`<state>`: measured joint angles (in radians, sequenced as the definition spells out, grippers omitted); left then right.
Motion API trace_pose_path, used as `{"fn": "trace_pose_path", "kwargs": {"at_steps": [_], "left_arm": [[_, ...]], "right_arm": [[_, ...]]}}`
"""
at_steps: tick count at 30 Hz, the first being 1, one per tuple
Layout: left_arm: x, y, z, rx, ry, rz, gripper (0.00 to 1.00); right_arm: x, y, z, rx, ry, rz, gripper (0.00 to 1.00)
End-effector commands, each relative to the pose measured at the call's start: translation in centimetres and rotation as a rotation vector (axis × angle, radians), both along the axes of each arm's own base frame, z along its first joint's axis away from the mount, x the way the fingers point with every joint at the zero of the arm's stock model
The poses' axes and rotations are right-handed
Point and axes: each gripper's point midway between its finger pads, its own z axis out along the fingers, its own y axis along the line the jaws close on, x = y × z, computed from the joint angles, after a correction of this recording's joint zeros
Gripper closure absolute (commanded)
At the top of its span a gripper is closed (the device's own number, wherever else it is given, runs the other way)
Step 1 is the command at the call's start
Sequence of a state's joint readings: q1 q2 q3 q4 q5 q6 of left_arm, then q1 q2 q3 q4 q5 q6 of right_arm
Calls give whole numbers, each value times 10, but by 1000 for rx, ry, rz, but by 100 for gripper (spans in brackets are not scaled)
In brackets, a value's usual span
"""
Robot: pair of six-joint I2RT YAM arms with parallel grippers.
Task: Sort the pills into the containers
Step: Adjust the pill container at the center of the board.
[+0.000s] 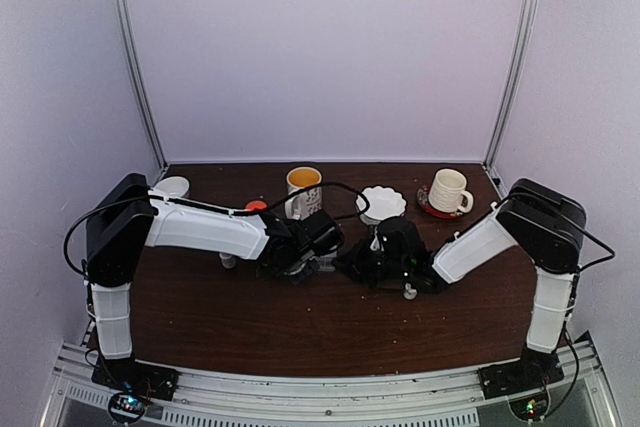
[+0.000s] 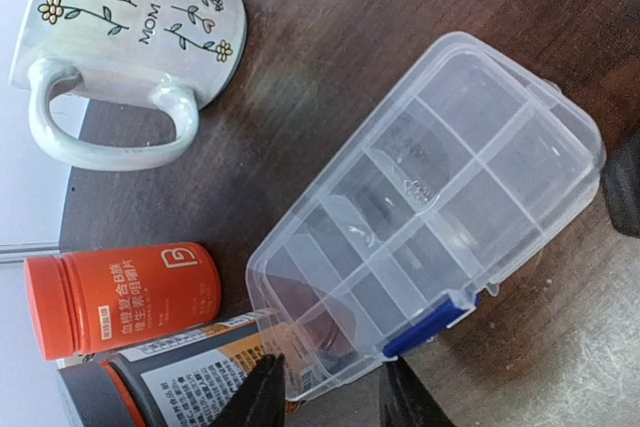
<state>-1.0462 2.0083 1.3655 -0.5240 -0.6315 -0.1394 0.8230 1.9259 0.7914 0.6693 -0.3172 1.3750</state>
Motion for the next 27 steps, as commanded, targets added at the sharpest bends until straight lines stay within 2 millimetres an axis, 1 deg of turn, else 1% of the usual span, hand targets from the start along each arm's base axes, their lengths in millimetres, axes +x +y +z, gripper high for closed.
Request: {"fn": "trace_pose_path", "kwargs": {"at_steps": [1, 7, 12, 18, 21, 27], "left_arm": [[8, -6, 7, -18, -18, 1, 63], [8, -6, 8, -22, -17, 2, 64], [9, -6, 9, -18, -21, 3, 64], [11, -7, 13, -19, -29, 2, 64], [13, -8, 18, -31, -30, 4, 63], [21, -8, 29, -85, -17, 19, 63]], "right_arm": [[9, 9, 1, -7, -7, 3, 100], [16, 12, 4, -23, -13, 2, 100], [20, 10, 5, -29, -17, -6, 100], [31, 10, 9, -37, -31, -11, 100], [37, 10, 14, -34, -45, -10, 100], [54, -2, 25, -62, -78, -31, 100]]}}
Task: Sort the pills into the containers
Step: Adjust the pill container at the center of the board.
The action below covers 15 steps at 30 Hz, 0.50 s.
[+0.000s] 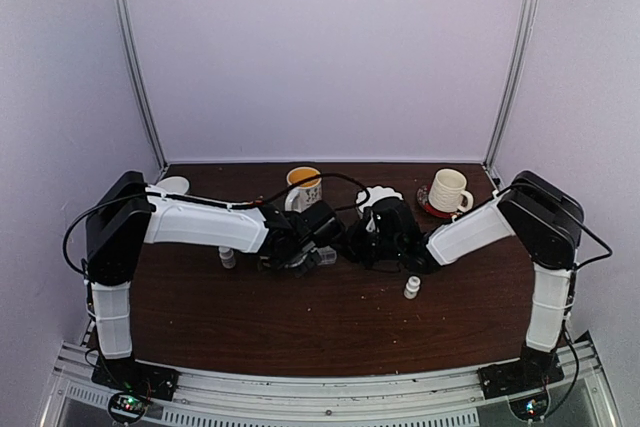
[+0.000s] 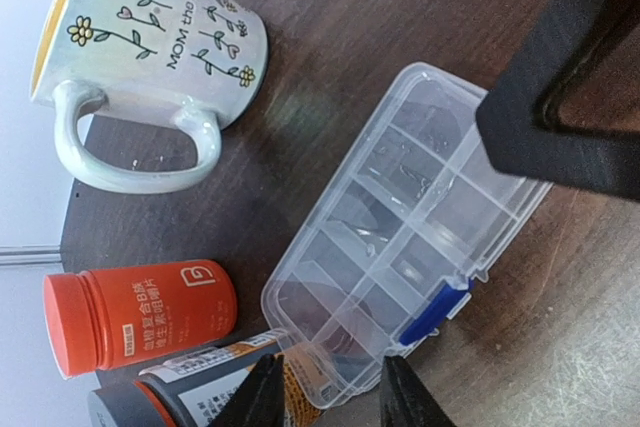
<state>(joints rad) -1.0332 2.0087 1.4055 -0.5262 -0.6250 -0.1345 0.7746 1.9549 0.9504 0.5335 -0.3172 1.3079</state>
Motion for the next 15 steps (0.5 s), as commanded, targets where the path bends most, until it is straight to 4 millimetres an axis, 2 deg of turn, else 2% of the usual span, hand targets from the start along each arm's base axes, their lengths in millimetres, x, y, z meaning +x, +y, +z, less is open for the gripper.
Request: {"fn": "trace_pose_path", "kwargs": {"at_steps": [1, 5, 8, 10, 13, 15], "left_arm": [[14, -1, 19, -61, 2, 15, 63], [19, -2, 26, -93, 32, -2, 57], [19, -10, 26, -151, 119, -71, 37], [19, -13, 24, -194, 201, -103, 28], [29, -13, 24, -254, 279, -103, 26], [36, -14, 30, -275, 278, -97, 28]], "right_arm": [[17, -10, 9, -25, -35, -14, 100], [25, -28, 17, -46, -58, -32, 100], [25, -39, 25, -65, -82, -35, 97], [25, -46, 29, -69, -94, -39, 95], [23, -58, 34, -79, -106, -54, 95], [21, -64, 38, -93, -119, -60, 96]]}}
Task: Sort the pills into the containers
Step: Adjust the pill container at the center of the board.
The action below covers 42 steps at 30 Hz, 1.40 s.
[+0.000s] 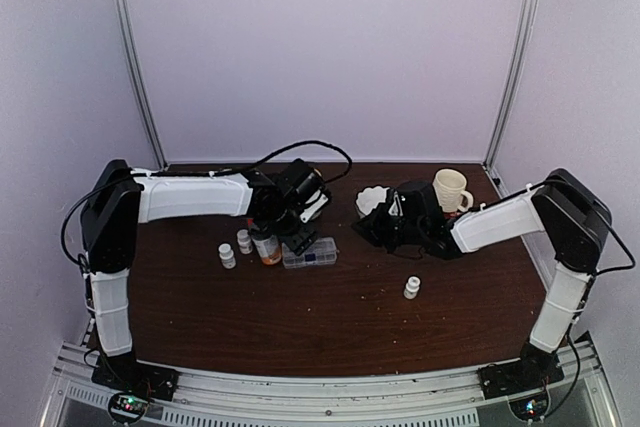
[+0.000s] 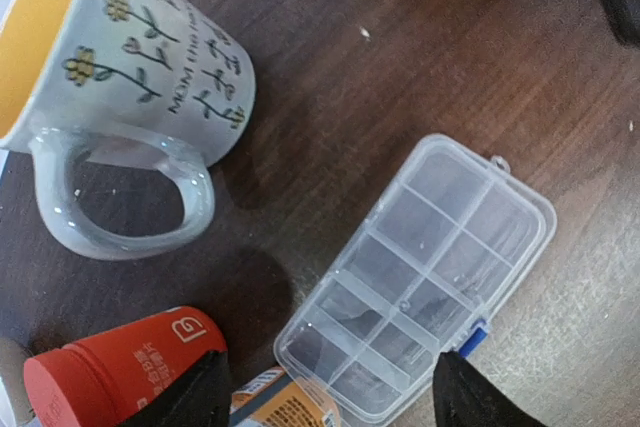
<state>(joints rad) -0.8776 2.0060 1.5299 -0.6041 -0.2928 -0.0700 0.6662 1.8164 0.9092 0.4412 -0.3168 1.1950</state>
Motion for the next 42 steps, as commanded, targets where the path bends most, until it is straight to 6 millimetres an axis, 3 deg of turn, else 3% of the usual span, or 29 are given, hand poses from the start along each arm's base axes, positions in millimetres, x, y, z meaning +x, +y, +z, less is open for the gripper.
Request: {"fn": "trace_pose_path", "kwargs": {"at_steps": [1, 5, 9, 26, 31, 42], "left_arm": [[10, -16, 22, -117, 56, -46, 34], [20, -21, 35, -132, 22, -35, 66], [32, -22, 33, -84, 1, -19, 100], [68, -18, -13, 203, -20, -40, 100], [64, -13, -41, 290, 45, -65, 100], [41, -15, -60, 274, 177, -114, 100]], "right_arm": [[-6, -17, 9, -46, -38, -5, 96], [-11, -22, 10, -61, -46, -2, 98], [-14, -23, 11, -57, -47, 6, 99], [-19, -28, 16, -61, -63, 16, 100], [-21, -29, 16, -61, -65, 17, 100], [-27, -39, 21, -55, -77, 7, 100]]}}
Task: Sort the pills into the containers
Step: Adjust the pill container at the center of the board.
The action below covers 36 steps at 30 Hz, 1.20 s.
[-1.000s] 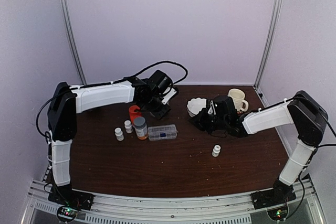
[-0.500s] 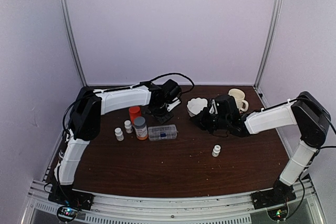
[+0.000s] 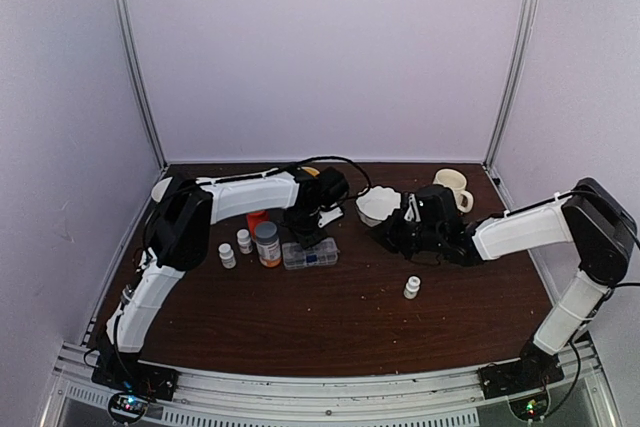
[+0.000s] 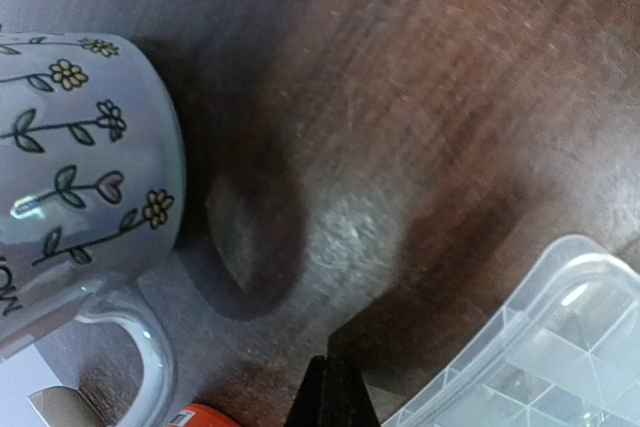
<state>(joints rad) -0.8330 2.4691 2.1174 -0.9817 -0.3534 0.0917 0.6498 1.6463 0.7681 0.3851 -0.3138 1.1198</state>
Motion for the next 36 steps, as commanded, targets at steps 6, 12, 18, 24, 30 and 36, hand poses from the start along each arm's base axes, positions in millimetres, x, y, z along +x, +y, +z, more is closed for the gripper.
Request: {"fn": "trace_pose_path", "kwargs": {"at_steps": [6, 12, 18, 24, 30, 36], "left_arm": [[-37, -18, 7, -133, 202, -7, 100], [-63, -31, 17, -267, 329, 74, 100], [-87, -38, 14, -310, 375, 183, 100], [-116, -50, 9, -293, 372, 225, 100], [-150, -66, 5, -360, 377, 294, 100], [-176, -78, 12, -443, 355, 327, 100]], "right_arm": [[-4, -12, 20, -3, -60, -4, 100], [-15, -14, 26, -28, -60, 36, 100], [-42, -24, 24, -80, -46, 66, 100], [-72, -30, 16, -127, -31, 76, 100], [-98, -28, -6, -151, 12, 81, 100], [-120, -26, -29, -179, 58, 73, 100]]}}
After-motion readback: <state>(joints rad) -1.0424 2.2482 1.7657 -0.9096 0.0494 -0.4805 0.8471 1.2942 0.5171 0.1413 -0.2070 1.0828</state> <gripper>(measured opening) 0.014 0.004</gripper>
